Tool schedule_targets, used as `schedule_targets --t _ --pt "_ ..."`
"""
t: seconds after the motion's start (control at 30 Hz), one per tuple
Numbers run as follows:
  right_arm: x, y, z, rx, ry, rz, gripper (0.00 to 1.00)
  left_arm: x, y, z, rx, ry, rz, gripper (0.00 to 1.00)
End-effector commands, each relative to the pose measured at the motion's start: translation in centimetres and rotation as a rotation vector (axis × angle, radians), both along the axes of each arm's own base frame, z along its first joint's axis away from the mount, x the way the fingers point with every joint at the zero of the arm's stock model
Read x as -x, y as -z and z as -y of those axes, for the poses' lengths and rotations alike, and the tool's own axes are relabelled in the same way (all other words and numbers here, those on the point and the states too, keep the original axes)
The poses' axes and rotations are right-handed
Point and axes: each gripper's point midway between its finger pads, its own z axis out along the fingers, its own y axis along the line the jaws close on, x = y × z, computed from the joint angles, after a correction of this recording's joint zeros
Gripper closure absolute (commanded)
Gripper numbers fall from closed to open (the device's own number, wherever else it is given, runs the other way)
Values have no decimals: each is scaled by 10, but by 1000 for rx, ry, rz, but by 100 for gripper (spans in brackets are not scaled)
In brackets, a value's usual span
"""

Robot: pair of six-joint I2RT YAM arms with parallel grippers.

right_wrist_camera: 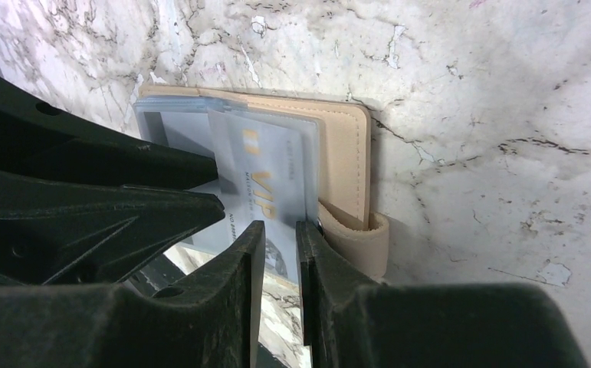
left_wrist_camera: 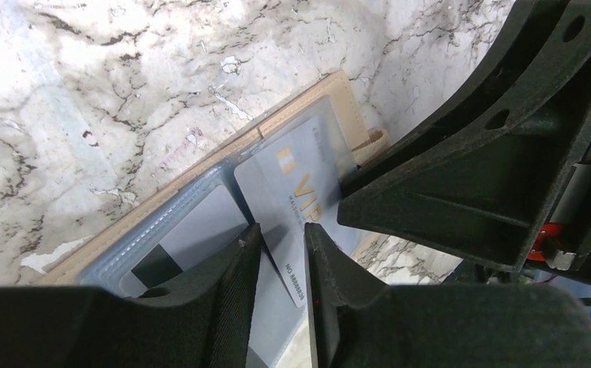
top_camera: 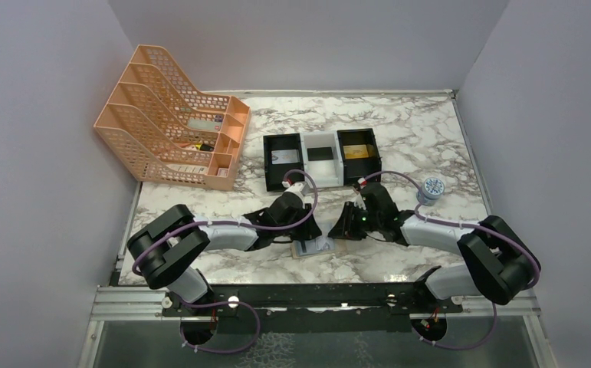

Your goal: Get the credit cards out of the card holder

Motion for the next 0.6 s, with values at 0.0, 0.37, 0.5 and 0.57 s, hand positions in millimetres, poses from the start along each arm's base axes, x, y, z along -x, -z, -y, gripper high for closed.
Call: schedule_targets --t 0.0,0.37,0.5,0.57 --pt "6 34 33 161 79 -33 77 11 12 -11 -21 -23 -43 66" --pt "12 41 33 151 83 -65 77 13 43 -47 -185 -108 -64 59" --pt "11 38 34 151 89 -57 77 9 38 -56 -204 -143 -36 54" --pt "11 37 33 147 91 -53 77 9 39 -59 -217 -148 -33 52"
